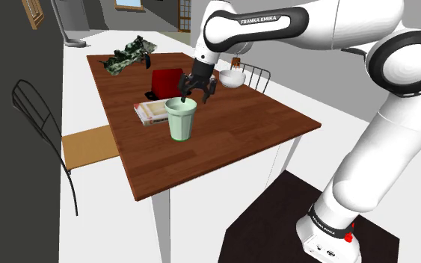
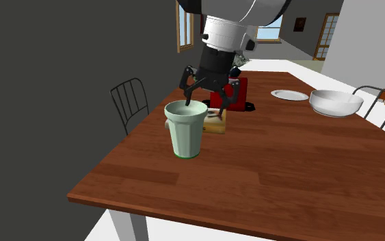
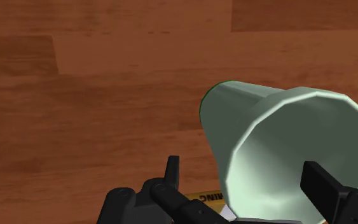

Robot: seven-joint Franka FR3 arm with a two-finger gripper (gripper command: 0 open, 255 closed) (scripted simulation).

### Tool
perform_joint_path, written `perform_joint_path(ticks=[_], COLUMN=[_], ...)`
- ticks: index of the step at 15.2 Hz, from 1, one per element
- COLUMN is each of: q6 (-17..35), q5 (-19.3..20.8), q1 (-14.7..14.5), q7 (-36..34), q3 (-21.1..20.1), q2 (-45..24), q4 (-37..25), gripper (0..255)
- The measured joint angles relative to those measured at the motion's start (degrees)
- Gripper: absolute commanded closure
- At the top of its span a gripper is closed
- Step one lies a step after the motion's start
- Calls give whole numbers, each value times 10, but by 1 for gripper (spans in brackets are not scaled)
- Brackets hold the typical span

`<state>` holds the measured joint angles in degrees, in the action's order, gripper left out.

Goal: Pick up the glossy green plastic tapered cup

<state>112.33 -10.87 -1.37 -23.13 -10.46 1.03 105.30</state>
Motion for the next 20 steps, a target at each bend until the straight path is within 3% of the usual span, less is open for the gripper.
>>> perform_joint_path(ticks=[5, 6, 16, 20], q6=[36, 39, 42, 18], q5=[-2, -2, -2, -1], q1=[-1, -1, -1, 0], q7=[4, 5, 6, 2], q3=[-1, -1, -1, 0], q2=[-5, -5, -5, -3], q4=[31, 34, 37, 15], gripper=[0, 255, 255, 255])
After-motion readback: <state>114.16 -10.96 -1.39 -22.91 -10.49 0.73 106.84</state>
